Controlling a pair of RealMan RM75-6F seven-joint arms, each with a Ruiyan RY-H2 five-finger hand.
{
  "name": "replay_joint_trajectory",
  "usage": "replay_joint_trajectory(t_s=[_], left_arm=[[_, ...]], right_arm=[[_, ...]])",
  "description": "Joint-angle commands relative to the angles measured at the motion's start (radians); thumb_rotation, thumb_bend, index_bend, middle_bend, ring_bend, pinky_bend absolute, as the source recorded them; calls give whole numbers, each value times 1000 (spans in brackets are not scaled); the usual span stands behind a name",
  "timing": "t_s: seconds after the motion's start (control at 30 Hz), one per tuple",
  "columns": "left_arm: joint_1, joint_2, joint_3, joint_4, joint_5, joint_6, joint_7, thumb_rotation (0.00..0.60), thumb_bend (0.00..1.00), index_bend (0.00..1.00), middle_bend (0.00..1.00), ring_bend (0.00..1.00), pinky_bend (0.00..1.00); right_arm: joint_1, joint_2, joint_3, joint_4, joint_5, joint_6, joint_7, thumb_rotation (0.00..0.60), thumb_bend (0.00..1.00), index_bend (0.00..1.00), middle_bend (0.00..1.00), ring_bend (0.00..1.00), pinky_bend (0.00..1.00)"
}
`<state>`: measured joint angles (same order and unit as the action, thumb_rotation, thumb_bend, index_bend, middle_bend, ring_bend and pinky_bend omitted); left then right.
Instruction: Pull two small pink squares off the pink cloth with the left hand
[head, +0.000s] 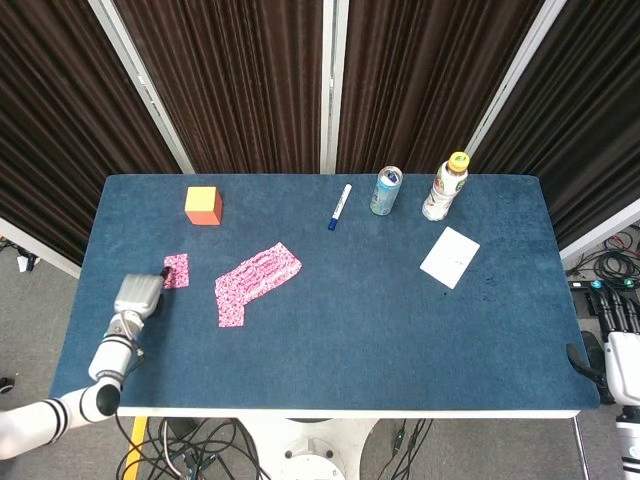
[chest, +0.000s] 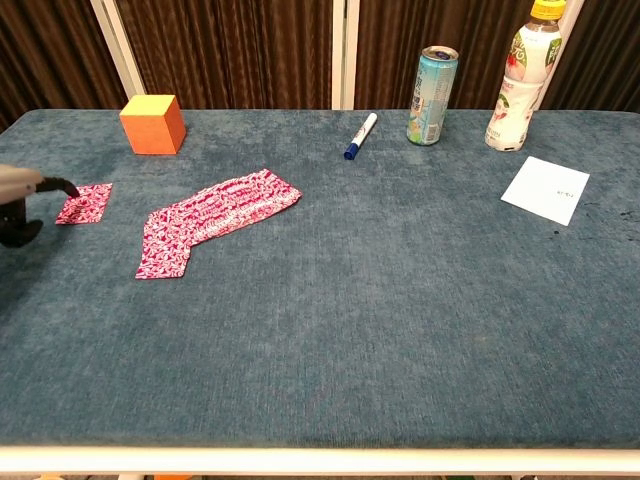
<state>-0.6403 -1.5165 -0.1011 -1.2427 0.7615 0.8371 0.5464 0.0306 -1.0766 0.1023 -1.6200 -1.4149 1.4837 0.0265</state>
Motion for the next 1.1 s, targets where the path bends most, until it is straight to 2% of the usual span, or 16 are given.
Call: replay_joint_trajectory(t_s=[0.03, 0.23, 0.4, 0.5, 0.93, 1.1], left_arm=[[0, 13, -5, -15, 7, 18, -8, 600, 623, 129, 1000, 968, 943], [25, 35, 23, -135, 137, 87, -52, 600, 633, 129, 1000, 969, 943], [30, 22, 79, -228, 207, 100, -16, 600, 634, 129, 1000, 970, 943], [22, 6, 102, -261, 199, 86, 25, 600, 635, 129, 1000, 970, 943], [10, -18, 115, -277, 163, 100, 78, 600, 635, 129, 1000, 972, 943], [17, -3, 130, -343, 191, 109, 64, 600, 637, 129, 1000, 972, 942]], right_arm=[[0, 1, 1, 0, 2, 0, 0, 600, 234, 0, 0, 0, 0], [5, -5, -1, 4, 1, -8, 3, 600, 233, 0, 0, 0, 0], [6, -3, 0, 1, -1, -7, 2, 600, 233, 0, 0, 0, 0], [4, 5, 3, -6, -3, 2, 3, 600, 233, 0, 0, 0, 0], [-2, 7, 2, 9, 3, 1, 28, 600, 233, 0, 0, 0, 0], [2, 3, 2, 11, 4, -5, 25, 600, 233, 0, 0, 0, 0]])
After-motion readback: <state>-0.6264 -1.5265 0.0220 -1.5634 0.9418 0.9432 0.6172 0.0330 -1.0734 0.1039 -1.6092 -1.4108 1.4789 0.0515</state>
